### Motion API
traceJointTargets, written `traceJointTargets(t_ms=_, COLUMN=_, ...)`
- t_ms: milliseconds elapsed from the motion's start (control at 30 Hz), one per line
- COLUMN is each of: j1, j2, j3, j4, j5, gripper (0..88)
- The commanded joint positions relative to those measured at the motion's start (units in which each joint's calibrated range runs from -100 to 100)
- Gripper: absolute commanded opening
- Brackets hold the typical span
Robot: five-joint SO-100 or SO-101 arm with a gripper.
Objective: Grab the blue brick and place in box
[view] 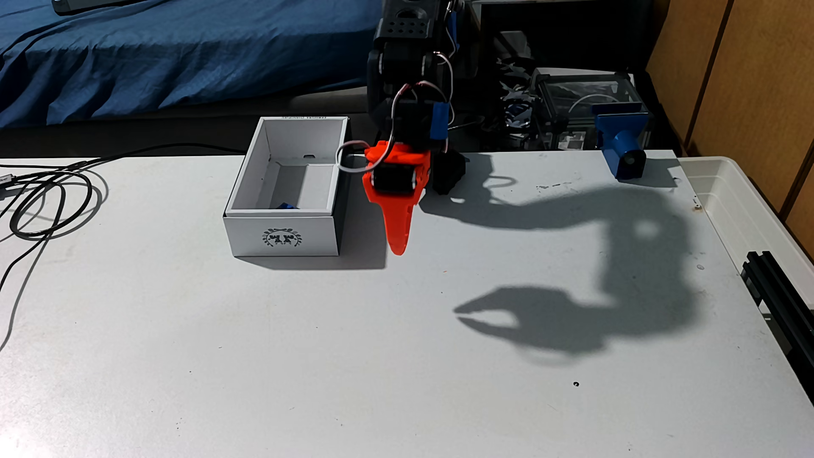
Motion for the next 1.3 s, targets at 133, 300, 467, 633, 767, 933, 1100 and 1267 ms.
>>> traceJointTargets(t_ms=133, j1=0.0, j2=-17.2, j3=8.5, j4=-13.3, j5=0.3, gripper=0.6)
traceJointTargets(t_ms=300, j1=-1.8, j2=-25.3, j3=14.7, j4=-22.5, j5=0.3, gripper=0.6)
traceJointTargets(t_ms=467, j1=-2.7, j2=-34.3, j3=20.5, j4=-25.6, j5=0.3, gripper=0.6)
traceJointTargets(t_ms=633, j1=-2.8, j2=-43.8, j3=28.4, j4=-25.6, j5=0.3, gripper=0.6)
traceJointTargets(t_ms=767, j1=-3.8, j2=-51.3, j3=35.6, j4=-25.0, j5=0.4, gripper=0.6)
traceJointTargets(t_ms=933, j1=-3.8, j2=-57.2, j3=41.5, j4=-24.9, j5=0.4, gripper=0.6)
traceJointTargets(t_ms=1100, j1=-3.8, j2=-59.0, j3=43.0, j4=-21.2, j5=0.4, gripper=0.6)
traceJointTargets(t_ms=1267, j1=-3.8, j2=-59.0, j3=43.0, j4=-15.9, j5=0.4, gripper=0.6)
